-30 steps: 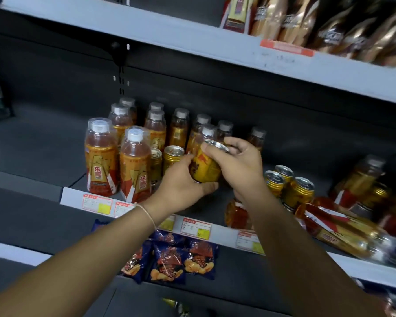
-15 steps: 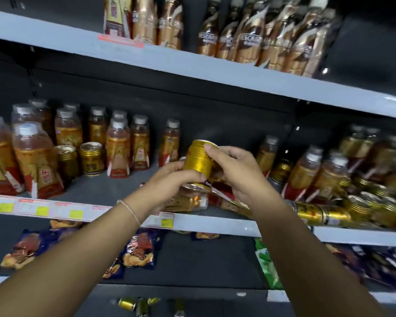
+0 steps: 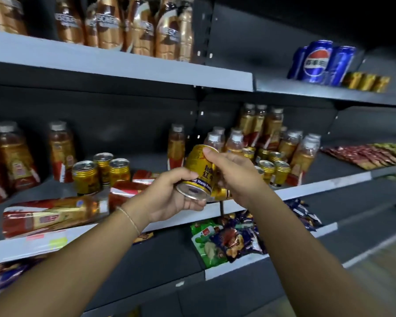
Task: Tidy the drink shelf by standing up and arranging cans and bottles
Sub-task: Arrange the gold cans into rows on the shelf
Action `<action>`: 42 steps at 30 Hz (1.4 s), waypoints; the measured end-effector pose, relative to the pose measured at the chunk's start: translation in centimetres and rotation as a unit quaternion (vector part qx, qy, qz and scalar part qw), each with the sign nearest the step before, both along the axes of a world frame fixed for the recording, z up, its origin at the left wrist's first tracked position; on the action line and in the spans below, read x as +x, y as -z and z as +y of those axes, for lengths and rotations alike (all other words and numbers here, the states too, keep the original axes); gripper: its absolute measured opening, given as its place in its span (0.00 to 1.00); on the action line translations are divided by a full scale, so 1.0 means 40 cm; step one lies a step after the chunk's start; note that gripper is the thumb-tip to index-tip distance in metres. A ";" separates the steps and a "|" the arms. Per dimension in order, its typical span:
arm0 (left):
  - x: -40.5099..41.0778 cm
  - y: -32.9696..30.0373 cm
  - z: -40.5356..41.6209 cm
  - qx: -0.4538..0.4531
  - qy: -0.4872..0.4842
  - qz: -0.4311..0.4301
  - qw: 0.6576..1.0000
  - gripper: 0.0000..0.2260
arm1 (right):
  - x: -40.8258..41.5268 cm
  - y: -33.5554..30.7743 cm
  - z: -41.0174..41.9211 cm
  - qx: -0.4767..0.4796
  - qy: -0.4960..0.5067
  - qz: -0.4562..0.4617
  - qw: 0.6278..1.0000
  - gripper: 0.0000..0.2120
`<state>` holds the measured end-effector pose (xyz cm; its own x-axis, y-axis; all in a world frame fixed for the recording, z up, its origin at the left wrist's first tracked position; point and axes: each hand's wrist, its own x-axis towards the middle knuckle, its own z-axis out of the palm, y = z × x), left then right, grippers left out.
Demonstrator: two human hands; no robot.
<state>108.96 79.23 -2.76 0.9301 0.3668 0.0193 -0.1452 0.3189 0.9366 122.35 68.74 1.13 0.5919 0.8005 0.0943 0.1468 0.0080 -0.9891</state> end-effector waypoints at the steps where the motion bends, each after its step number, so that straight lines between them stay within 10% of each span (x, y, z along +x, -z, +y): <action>1: 0.028 0.002 -0.009 0.005 0.017 0.005 1.000 0.18 | 0.021 0.002 -0.015 0.004 0.014 0.005 1.000 0.22; 21: 0.504 0.000 0.024 0.182 0.094 0.080 0.975 0.18 | 0.428 0.022 -0.061 0.031 0.134 0.026 0.990 0.05; 27: 0.620 -0.005 0.027 0.258 0.031 0.064 0.963 0.17 | 0.558 0.018 -0.052 0.044 0.142 0.011 0.989 0.19; 37: 0.808 0.026 0.004 0.529 -0.069 0.149 0.832 0.22 | 0.787 0.091 -0.058 0.025 0.070 -0.097 0.993 0.12; 42: 0.852 0.033 0.004 0.543 -0.034 0.169 0.822 0.30 | 0.841 0.123 -0.073 0.052 0.026 -0.098 0.994 0.12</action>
